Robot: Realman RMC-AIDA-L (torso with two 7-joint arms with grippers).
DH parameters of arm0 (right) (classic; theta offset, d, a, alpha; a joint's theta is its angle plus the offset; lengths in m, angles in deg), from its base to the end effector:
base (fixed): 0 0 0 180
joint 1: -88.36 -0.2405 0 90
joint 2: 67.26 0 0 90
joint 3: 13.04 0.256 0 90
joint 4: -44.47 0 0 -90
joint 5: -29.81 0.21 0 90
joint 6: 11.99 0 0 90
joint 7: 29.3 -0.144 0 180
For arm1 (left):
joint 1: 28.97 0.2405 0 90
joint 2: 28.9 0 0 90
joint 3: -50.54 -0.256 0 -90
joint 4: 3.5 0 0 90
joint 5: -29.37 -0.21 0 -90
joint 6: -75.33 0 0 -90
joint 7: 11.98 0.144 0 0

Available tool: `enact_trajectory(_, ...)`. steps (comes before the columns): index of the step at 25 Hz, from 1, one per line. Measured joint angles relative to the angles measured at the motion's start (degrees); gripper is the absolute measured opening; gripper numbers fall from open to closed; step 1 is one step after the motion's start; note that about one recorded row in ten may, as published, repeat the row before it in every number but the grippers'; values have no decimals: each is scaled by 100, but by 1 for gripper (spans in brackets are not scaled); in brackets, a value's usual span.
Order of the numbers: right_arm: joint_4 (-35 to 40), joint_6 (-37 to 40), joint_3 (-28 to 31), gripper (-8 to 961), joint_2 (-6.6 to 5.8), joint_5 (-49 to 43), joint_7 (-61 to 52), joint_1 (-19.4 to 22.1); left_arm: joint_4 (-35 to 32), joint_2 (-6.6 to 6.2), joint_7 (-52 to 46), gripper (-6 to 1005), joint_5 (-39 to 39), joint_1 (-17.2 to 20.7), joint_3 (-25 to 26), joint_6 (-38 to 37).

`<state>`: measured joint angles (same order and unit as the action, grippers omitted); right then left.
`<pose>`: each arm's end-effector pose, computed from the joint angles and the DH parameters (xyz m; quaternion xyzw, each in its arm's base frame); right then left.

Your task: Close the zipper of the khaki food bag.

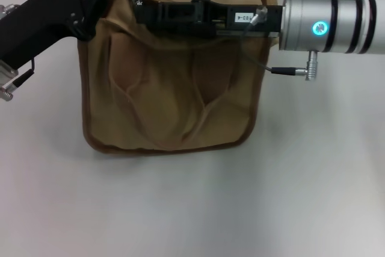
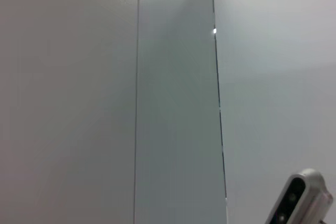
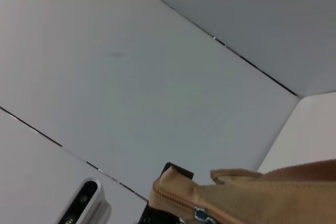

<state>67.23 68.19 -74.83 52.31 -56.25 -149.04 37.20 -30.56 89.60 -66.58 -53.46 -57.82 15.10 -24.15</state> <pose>0.1110 0.3847 -0.0582 0.8234 -0.4524 -0.3291 0.0949 -0.2351 0.3271 0.0432 -0.8278 -0.0570 -0.4873 0.2720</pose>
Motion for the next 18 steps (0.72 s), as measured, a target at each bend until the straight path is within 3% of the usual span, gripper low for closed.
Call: enact_trajectory(18, 38, 359, 42, 505, -21, 312, 20, 136, 34, 7, 27, 22, 81, -45, 11, 55)
